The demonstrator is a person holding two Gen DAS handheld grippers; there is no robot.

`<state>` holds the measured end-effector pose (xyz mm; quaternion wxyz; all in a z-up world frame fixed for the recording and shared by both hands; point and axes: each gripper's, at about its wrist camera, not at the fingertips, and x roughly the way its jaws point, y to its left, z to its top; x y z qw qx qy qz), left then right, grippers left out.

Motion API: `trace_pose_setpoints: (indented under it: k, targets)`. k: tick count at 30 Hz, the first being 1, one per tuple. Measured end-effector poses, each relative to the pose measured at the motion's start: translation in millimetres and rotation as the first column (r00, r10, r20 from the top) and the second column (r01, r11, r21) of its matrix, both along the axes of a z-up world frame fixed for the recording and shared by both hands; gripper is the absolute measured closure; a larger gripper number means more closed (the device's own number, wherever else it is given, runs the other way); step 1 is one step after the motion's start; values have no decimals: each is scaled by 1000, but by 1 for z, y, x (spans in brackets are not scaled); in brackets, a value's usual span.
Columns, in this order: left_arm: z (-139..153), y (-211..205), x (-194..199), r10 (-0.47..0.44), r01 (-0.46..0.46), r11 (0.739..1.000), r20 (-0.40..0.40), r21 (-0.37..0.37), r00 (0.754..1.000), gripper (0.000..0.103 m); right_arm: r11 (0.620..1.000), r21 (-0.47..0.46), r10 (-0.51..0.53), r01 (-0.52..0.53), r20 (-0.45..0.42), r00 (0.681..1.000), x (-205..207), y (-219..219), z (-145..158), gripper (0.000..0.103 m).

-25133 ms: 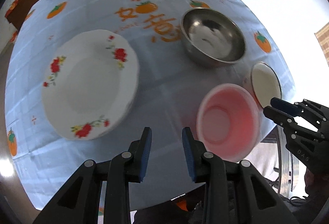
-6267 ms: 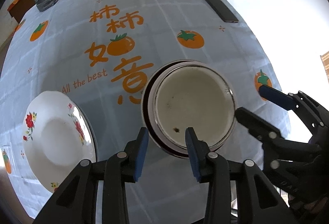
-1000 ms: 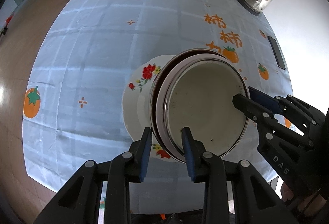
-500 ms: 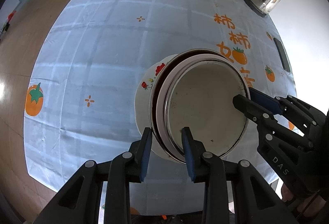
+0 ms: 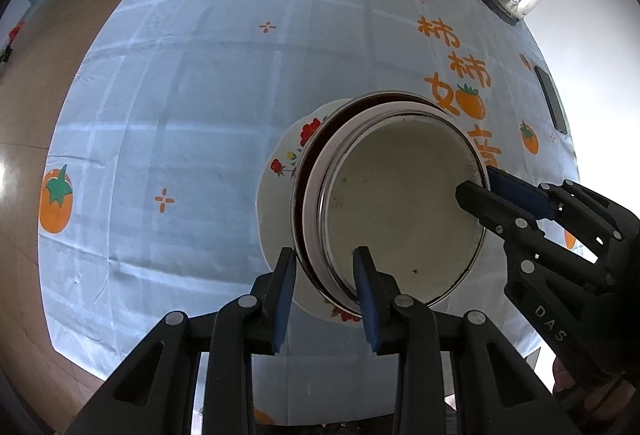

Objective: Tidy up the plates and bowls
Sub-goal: 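Lower the nested bowl stack with both grippers onto the floral plates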

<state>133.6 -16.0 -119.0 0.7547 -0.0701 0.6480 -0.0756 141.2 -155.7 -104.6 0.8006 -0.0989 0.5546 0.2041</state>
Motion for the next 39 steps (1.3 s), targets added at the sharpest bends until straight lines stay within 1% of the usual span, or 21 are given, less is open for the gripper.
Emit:
trace_pose_setpoints:
  k: [18, 39]
  targets:
    - [-10, -3, 6, -18, 18, 1000, -25, 0, 1000, 71, 1000, -13, -5, 4, -16, 1000, 6, -1, -7, 82]
    - [-10, -5, 7, -37, 37, 999, -34, -4, 999, 71, 1000, -20, -8, 7, -28, 1000, 3, -6, -8, 82]
